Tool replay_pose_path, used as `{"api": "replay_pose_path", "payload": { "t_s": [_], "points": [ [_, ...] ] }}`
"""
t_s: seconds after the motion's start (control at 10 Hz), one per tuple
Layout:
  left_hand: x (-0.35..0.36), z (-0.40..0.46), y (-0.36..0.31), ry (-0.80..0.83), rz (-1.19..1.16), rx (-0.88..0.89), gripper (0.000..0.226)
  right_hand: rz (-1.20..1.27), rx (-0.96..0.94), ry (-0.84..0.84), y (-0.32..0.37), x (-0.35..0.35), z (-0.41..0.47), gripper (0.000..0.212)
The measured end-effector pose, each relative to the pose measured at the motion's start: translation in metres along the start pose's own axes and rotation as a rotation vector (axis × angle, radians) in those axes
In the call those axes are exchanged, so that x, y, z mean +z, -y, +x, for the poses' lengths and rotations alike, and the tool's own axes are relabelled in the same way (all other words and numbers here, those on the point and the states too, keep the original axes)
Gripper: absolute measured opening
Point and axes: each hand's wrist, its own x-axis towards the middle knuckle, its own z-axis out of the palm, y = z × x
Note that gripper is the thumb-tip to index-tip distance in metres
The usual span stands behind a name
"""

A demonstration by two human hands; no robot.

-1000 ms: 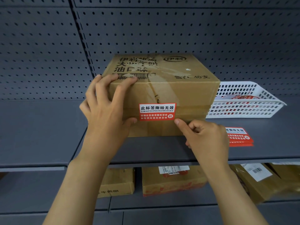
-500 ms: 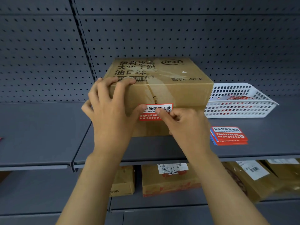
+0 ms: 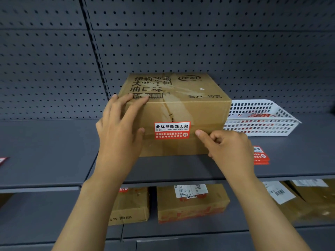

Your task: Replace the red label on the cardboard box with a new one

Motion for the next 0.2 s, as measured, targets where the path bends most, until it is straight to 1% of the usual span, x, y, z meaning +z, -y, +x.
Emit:
{"api": "replay_pose_path", "payload": {
  "t_s": [0.1,0.2],
  "points": [
    [-0.008,-0.001,-0.01,0.0,-0.072,-0.052,0.067,0.028,-0.007,0.04,0.001,-0.01,0.003,0.072],
    [-0.018,-0.003,-0.022,-0.144,-0.169,-0.103,0.053,0.068,-0.029,0.051,-0.001,-0.026,0.002,0.071]
  ]
}}
